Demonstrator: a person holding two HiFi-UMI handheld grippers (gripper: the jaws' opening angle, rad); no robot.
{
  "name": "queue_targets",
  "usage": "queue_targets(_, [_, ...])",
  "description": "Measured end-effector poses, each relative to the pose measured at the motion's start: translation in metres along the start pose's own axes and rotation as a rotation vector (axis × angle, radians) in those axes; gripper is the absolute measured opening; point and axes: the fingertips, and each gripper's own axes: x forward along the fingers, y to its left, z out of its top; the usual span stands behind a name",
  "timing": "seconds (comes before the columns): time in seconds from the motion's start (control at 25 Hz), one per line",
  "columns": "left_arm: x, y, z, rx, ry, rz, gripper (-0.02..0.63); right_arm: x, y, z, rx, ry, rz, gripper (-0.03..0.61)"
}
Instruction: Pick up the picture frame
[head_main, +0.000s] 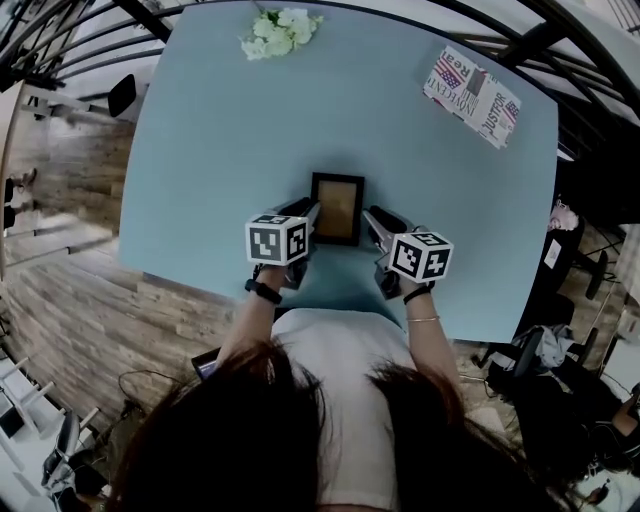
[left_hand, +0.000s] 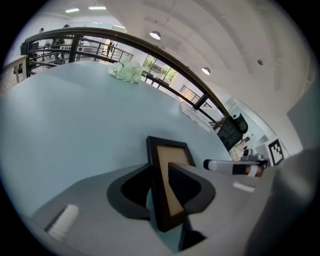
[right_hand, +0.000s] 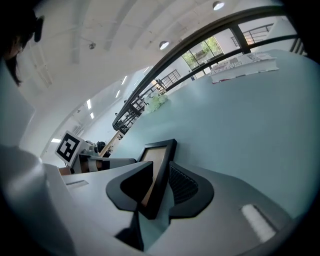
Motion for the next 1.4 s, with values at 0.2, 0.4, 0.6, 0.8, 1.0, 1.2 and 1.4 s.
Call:
queue_targets(0.2, [0.005,0.001,-0.006,-0.047,0.029,-0.014,0.136,0.007,-0.003,-0.009,0.048,0.047,0.018,0.075])
queue_targets(0.4, [0.006,0.009,-0.007,-0.034,0.037,0.036,0.14,0.013,-0.006,-0.01,0.07,0.065,0.013,0.075])
queue_targets(0.6, [0.004,0.016,-0.01,-0.07,0.042,0.062,0.141,0.018,-0.006,-0.016,0.075,0.127,0.008,0.075])
queue_targets(0.8, [0.005,0.016,-0.009,-0.115,0.039,0.025,0.138,0.02,-0.005,-0.016,0.12,0.159,0.032,0.081])
queue_targets(1.0, [0.004,0.017,-0.009,-0.138,0.043,0.006,0.138,0.021,-0.003,-0.016,0.153,0.17,0.052,0.089])
queue_targets(1.2, [0.005,0.017,-0.008,-0.168,0.039,-0.015,0.137,0.026,0.003,-0.016,0.195,0.192,0.096,0.089])
queue_targets(1.4, [0.005,0.017,-0.008,-0.213,0.033,-0.047,0.137,0.035,0.013,-0.019,0.232,0.24,0.163,0.089])
